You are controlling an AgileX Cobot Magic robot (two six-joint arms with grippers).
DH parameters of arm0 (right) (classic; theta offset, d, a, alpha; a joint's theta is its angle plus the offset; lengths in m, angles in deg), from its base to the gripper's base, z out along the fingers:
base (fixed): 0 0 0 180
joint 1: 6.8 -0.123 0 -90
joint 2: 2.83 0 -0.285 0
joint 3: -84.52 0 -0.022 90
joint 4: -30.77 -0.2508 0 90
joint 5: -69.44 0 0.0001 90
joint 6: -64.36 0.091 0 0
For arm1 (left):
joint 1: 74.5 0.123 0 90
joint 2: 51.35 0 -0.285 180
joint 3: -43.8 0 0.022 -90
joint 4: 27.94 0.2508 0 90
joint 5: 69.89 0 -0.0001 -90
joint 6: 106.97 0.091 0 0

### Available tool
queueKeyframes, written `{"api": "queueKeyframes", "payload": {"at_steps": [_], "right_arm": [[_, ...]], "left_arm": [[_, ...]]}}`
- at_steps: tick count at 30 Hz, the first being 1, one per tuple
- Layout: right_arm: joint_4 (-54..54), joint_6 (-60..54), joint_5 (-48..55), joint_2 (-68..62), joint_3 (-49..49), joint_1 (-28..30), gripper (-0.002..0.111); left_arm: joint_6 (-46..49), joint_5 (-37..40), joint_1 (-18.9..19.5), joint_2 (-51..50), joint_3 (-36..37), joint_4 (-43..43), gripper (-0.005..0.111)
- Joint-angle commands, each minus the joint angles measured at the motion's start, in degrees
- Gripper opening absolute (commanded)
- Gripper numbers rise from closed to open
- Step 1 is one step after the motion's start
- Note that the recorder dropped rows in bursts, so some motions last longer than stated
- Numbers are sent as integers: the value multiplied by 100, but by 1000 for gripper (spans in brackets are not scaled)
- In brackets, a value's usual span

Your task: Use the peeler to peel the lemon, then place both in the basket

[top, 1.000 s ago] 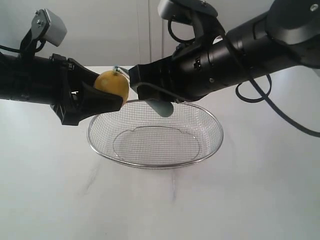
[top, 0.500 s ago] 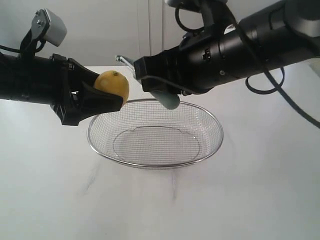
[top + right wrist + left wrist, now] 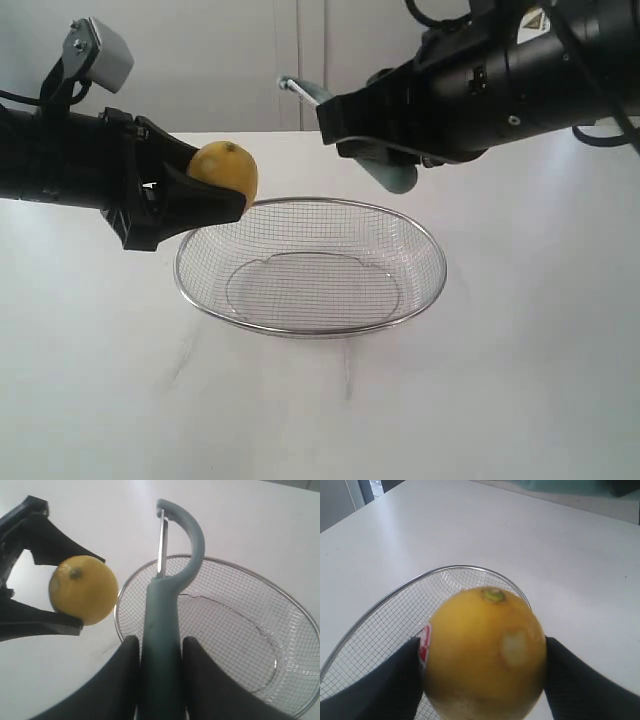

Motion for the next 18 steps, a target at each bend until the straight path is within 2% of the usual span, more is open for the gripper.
{"api": "queueKeyframes", "payload": {"at_steps": [1, 9, 11, 14, 18], "right_arm": [[385, 203, 6, -10, 25, 15, 0], [325, 203, -123, -753, -268, 15, 0], [-198, -3, -136, -952, -281, 15, 0], [-1482, -1079, -59, -1201, -281, -70, 0], [-1728, -1107, -95, -1220, -281, -93, 0]], "left_arm": [[-3, 96, -22, 13, 22, -141, 0], [-3, 98, -22, 13, 22, -154, 0], [-3, 98, -22, 13, 22, -178, 0], [-3, 98, -22, 13, 22, -178, 0], [-3, 86, -22, 13, 22, -177, 0]]}}
